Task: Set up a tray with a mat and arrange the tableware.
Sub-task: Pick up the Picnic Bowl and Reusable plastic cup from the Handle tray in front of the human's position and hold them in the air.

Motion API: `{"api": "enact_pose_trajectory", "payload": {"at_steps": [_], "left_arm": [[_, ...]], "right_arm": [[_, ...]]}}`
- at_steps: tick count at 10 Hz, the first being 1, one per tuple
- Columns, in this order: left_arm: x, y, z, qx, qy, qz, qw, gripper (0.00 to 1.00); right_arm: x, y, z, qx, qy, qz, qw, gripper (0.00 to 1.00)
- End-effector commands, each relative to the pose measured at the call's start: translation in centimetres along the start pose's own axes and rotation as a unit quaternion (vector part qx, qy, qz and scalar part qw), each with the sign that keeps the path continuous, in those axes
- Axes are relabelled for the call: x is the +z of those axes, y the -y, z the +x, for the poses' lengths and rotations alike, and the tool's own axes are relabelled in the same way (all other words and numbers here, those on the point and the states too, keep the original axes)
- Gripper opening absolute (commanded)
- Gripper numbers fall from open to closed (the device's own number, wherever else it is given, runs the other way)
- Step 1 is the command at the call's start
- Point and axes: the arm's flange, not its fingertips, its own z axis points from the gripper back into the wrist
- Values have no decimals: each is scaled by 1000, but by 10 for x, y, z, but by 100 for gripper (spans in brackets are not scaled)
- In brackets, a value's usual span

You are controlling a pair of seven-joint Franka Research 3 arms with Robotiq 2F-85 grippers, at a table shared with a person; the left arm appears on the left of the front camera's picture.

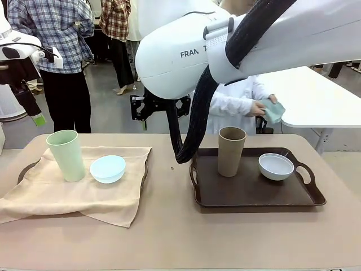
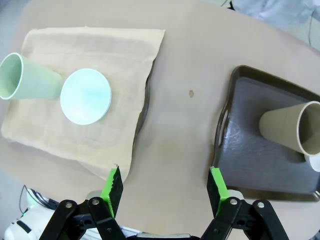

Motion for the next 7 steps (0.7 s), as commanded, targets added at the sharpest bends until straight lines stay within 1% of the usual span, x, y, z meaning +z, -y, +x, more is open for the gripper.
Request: {"api": "enact_pose_trajectory", "payload": {"at_steps": [1, 5, 6, 7], "left_arm": [[0, 1, -4, -8, -5, 5, 1000, 100], [0, 1, -4, -8, -5, 5, 1000, 100], [0, 0, 0, 1, 0, 0, 1000, 100], [1, 11, 8, 43, -16, -8, 999, 100]], "right_arm": [[-2, 0, 1, 4, 4, 3, 1000, 87], [-2, 0, 1, 4, 4, 3, 1000, 87], [0, 0, 0, 0, 0, 0, 1000, 87], [6, 21, -10, -20, 2, -15, 1000, 87]]}}
